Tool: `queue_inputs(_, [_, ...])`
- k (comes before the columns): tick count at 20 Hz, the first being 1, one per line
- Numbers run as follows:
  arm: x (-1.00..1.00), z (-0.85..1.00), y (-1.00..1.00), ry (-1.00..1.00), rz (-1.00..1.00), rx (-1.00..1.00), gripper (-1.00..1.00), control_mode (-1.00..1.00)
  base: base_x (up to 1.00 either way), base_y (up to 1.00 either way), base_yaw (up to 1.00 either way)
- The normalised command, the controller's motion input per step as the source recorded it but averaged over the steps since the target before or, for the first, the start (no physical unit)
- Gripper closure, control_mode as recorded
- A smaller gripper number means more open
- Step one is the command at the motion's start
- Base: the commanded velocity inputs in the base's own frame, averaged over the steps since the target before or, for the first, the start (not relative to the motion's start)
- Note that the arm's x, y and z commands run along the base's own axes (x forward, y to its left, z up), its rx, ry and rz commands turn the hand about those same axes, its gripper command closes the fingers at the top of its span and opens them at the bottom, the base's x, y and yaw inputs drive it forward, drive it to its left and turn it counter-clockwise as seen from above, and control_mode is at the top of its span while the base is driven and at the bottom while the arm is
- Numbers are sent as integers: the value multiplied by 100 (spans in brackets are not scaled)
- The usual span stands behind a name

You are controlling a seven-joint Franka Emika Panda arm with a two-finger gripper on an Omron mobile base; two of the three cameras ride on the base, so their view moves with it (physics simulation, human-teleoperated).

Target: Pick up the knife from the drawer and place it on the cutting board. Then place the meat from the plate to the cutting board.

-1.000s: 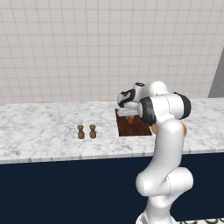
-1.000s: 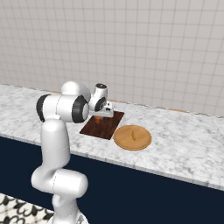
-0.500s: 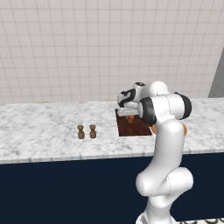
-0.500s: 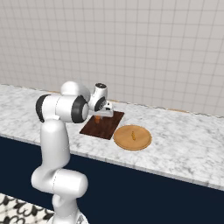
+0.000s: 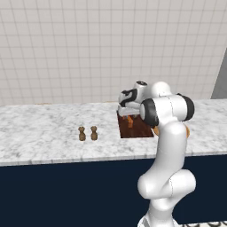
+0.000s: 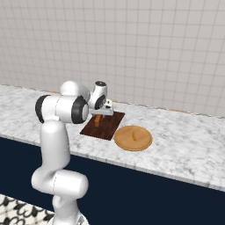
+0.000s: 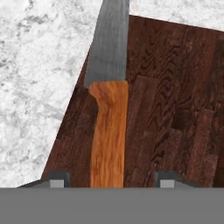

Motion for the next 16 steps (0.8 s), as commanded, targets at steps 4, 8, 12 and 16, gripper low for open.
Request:
queue_inputs(4, [-31, 16, -34, 0, 11, 0, -100, -100, 0, 0, 0])
queue_inputs(8, [-62, 40, -66, -10, 12, 0, -100, -100, 0, 0, 0])
queue_inputs(12, [-64, 45, -93, -19, 10, -12, -100, -100, 0, 0, 0])
queue_inputs(16, [-67, 33, -100, -16, 12, -11, -100, -100, 0, 0, 0])
